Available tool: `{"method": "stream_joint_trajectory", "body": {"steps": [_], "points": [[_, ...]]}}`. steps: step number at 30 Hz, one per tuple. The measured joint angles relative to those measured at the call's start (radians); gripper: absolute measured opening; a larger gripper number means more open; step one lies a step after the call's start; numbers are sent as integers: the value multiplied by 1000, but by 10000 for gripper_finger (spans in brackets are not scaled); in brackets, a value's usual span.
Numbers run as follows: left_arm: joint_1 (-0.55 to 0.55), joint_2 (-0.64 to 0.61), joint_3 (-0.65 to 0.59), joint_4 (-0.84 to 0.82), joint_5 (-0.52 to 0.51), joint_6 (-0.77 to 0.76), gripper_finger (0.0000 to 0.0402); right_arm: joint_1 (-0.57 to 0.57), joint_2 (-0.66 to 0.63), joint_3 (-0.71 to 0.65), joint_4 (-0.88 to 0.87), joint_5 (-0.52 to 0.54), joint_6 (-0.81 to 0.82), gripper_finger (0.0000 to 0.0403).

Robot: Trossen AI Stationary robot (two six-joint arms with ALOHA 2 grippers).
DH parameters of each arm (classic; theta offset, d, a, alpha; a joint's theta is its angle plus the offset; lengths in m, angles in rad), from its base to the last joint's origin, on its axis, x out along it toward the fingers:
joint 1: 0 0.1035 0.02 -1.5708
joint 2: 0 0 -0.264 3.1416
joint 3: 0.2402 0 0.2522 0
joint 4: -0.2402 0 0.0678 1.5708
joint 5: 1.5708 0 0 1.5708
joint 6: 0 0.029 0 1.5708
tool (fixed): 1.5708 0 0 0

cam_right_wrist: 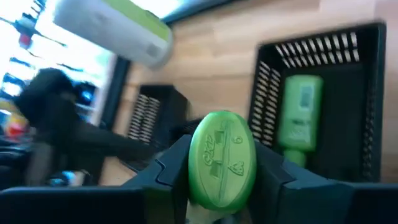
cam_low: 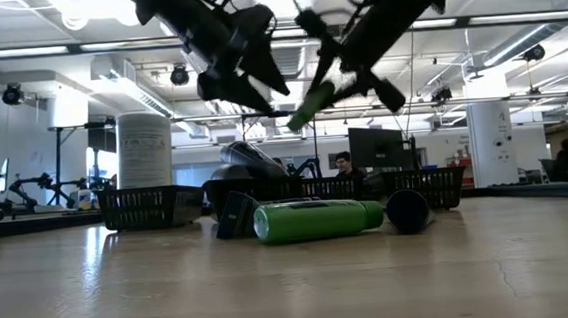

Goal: Pick & Place Travel size toiletries
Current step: Put the left shampoo bottle in the middle right bin

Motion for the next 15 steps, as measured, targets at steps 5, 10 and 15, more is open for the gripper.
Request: {"method": "stream_joint_trajectory", "body": {"steps": [5,10,15], "points": [[23,-18,0,-159,12,105,304,-94,69,12,-31,-113,-63,98],[30,-53,0,-247,21,173,305,-164,147,101,-179,-208,-168,104],[32,-90,-1,-281,20,200,305,-215,231,243,-414,-236,-284,113]]}}
